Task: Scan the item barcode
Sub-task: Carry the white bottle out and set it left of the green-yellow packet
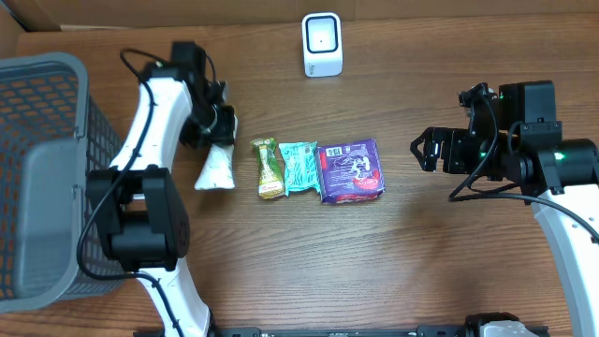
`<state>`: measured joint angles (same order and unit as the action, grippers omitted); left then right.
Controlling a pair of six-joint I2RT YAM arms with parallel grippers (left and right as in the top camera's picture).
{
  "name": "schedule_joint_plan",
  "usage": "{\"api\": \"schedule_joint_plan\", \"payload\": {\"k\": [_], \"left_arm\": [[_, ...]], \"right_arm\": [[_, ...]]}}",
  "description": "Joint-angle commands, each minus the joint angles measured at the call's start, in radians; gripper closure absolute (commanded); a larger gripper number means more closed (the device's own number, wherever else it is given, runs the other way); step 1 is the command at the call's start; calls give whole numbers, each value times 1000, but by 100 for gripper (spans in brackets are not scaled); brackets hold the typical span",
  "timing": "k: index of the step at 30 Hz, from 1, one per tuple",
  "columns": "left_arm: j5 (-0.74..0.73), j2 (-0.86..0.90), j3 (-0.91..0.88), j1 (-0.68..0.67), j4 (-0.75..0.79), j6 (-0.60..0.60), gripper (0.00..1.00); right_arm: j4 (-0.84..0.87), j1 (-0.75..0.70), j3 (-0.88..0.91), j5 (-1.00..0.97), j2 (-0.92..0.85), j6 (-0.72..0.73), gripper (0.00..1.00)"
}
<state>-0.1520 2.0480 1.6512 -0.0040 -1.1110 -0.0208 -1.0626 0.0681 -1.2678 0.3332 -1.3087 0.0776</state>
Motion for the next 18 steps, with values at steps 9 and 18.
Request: {"api": "schedule_joint_plan", "payload": {"k": [9, 18], "left_arm": [[-71, -20, -298, -90, 319, -175, 96], [-182, -20, -327, -224, 408, -264, 96]], "right_arm": [[6, 3, -6, -3, -1, -7, 0], [6, 3, -6, -3, -1, -7, 0]]}}
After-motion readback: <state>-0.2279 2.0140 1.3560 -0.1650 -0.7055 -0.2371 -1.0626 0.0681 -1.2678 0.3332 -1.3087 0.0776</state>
